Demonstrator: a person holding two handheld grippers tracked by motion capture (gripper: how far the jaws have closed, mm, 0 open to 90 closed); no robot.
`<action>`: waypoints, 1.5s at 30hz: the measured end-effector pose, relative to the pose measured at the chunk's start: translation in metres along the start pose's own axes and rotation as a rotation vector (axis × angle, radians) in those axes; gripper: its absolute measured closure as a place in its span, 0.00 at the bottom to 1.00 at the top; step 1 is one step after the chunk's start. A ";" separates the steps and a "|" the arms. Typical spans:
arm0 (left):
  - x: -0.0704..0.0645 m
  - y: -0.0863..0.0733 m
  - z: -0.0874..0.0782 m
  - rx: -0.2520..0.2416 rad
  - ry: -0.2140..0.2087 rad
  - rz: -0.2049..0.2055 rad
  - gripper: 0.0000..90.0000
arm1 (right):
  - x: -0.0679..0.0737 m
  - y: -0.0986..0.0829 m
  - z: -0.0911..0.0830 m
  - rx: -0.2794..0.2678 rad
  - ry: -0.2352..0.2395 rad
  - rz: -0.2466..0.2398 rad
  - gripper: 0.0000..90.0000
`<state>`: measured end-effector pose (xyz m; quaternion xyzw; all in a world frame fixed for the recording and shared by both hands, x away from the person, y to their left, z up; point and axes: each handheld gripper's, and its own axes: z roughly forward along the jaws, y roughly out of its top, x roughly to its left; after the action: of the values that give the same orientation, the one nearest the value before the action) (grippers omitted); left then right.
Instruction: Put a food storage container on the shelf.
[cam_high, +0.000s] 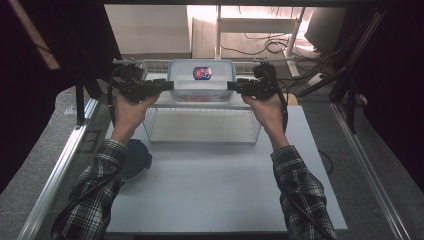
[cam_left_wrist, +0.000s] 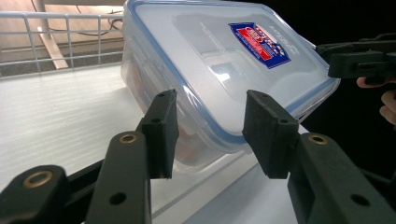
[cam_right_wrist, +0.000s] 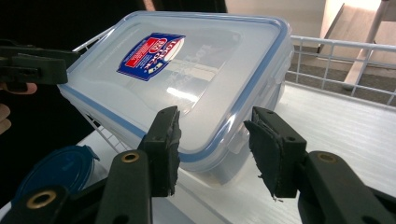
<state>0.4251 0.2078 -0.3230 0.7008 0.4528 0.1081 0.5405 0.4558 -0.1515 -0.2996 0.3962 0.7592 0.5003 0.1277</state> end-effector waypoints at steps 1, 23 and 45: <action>0.000 0.000 0.000 -0.004 0.004 0.001 0.61 | 0.001 0.000 0.000 -0.002 -0.003 -0.001 0.59; -0.015 -0.004 -0.008 -0.011 0.027 0.099 0.37 | 0.011 -0.007 -0.009 -0.026 -0.001 -0.060 0.45; -0.056 -0.085 -0.025 0.044 -0.056 0.268 0.07 | 0.047 -0.072 -0.039 -0.025 0.067 -0.213 0.12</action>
<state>0.3330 0.1826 -0.3667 0.7692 0.3424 0.1497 0.5183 0.3681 -0.1567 -0.3337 0.2947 0.7946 0.5062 0.1596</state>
